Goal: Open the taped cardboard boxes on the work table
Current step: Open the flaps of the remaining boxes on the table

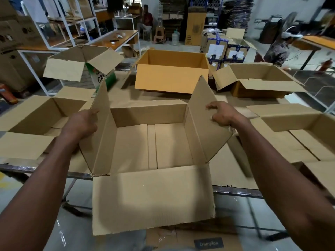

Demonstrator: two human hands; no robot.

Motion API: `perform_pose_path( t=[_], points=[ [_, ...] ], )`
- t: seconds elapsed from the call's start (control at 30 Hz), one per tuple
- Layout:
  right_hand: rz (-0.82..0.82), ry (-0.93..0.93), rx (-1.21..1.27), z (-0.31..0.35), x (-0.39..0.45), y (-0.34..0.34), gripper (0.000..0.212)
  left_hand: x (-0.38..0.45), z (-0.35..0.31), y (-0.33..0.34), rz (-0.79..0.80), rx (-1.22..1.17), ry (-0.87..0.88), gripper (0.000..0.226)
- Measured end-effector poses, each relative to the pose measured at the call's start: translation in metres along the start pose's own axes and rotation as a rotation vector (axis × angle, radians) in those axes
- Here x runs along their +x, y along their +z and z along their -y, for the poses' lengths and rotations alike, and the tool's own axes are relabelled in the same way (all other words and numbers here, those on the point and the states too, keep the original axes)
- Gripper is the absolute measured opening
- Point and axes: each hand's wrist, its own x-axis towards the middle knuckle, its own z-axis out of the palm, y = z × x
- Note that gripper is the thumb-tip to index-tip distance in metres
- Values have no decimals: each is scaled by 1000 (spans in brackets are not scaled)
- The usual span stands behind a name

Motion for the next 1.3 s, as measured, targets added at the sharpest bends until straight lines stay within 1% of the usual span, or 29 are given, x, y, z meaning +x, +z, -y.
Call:
perform_pose_path(
  t=[0.17,0.3,0.43,0.6,0.73,0.83,1.0,1.07,1.3],
  points=[
    [-96,19,101,-7,-39,3,65,-27,-6,7,-62,-4,32,72],
    [-189,15,127,-11,-81,6,70,-60,-14,15,-152,30,88,77],
    [-287,-8,103,-6,-131,16,71,-92,-16,10,-168,-55,59,81],
    [-389,-8,43,5,-197,27,74,-140,-10,-3,-178,-136,123,78],
    [-419,11,28,19,-246,39,73,-168,13,-14,-176,-148,169,79],
    [-437,87,14,34,-283,54,73,-182,39,-22,-164,-182,212,78],
    [-484,146,7,64,-347,89,76,-216,82,-31,-102,-250,247,78],
    [-483,173,27,71,-368,102,76,-229,100,-29,-94,-239,257,79],
    [-424,232,9,84,-425,142,77,-279,158,-30,-59,-252,204,79]
  ],
)
